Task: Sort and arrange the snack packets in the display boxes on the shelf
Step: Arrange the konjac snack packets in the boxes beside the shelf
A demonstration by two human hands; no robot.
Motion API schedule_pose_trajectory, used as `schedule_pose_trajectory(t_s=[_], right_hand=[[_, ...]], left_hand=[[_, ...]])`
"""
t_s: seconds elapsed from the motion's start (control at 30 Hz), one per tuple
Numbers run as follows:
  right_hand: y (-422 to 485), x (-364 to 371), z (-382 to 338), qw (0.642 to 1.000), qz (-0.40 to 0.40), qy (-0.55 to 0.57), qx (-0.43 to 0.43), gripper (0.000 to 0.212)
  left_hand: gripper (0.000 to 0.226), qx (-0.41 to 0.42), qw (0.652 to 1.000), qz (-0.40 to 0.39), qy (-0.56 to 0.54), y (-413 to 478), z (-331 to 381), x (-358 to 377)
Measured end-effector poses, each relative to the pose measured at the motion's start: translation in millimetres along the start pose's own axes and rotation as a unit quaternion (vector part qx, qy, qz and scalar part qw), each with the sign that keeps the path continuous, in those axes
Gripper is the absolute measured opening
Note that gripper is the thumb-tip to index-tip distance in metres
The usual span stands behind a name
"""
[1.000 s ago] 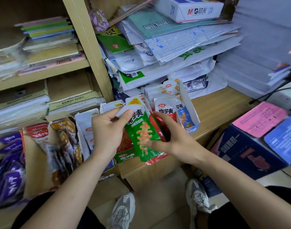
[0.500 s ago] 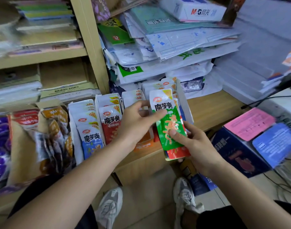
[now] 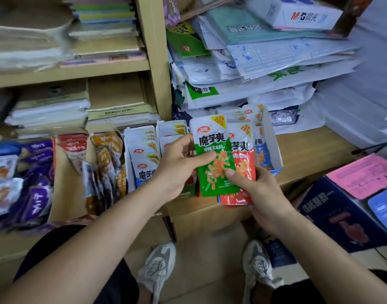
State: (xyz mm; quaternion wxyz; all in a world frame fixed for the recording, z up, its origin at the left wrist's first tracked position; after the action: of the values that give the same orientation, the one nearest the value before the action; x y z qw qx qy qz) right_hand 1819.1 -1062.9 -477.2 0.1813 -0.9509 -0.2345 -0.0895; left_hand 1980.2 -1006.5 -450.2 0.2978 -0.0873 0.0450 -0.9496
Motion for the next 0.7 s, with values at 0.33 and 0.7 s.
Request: schedule_pose_trajectory(t_s=[0.33, 0.7], right_hand=[[19.8, 10.6, -12.7, 0.998, 0.057, 0.018, -0.036, 0.051], [28.7, -1.3, -6.1, 0.996, 0.075, 0.038, -0.006, 0.040]], left_hand=[[0.043, 0.334, 0.697, 0.107, 0.625, 25.4, 50.1, -68.9], [0.009, 0.324, 0.797, 0.051, 0.507, 21.2, 52.3, -79.9]])
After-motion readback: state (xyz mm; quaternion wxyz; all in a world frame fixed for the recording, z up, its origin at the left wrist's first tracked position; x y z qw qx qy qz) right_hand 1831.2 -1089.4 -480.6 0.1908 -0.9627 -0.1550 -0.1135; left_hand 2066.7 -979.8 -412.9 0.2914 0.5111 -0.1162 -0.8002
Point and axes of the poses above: each hand's wrist, its own y-axis towards the middle knuckle, its own x-axis out of the palm, z = x × y, the point moved 8 cm from there along y, towards the middle knuckle, and after that the axes turned 7 degrees about z, right-handed, at the moved point
